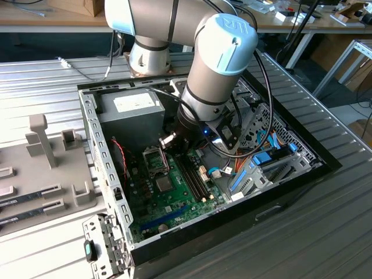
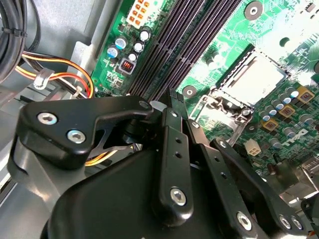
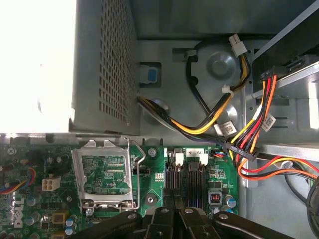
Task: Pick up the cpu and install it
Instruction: 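Place the cpu into insertion slot, then close the cpu cover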
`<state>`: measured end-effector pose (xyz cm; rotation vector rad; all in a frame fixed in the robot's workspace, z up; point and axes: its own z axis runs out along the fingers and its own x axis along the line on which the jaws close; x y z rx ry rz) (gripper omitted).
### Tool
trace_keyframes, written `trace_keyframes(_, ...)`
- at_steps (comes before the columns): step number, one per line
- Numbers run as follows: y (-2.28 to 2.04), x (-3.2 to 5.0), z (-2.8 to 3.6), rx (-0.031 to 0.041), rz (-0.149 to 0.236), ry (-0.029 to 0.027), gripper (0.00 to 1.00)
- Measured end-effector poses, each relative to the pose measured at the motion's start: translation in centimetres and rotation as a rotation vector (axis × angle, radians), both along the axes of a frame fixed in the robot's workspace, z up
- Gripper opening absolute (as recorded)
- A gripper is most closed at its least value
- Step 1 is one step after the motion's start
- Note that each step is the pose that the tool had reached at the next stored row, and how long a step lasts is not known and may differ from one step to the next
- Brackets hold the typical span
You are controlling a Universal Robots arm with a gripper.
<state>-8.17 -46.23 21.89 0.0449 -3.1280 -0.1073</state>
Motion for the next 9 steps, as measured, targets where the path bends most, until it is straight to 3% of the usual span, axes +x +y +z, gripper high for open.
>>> trace_keyframes(8,0.02,0.00,0.00,-0.0008,0.002,0.0000,0.11)
trace_keyframes(9,0.28,0.00,0.00,-0.0009,0.010,0.0000,0.11)
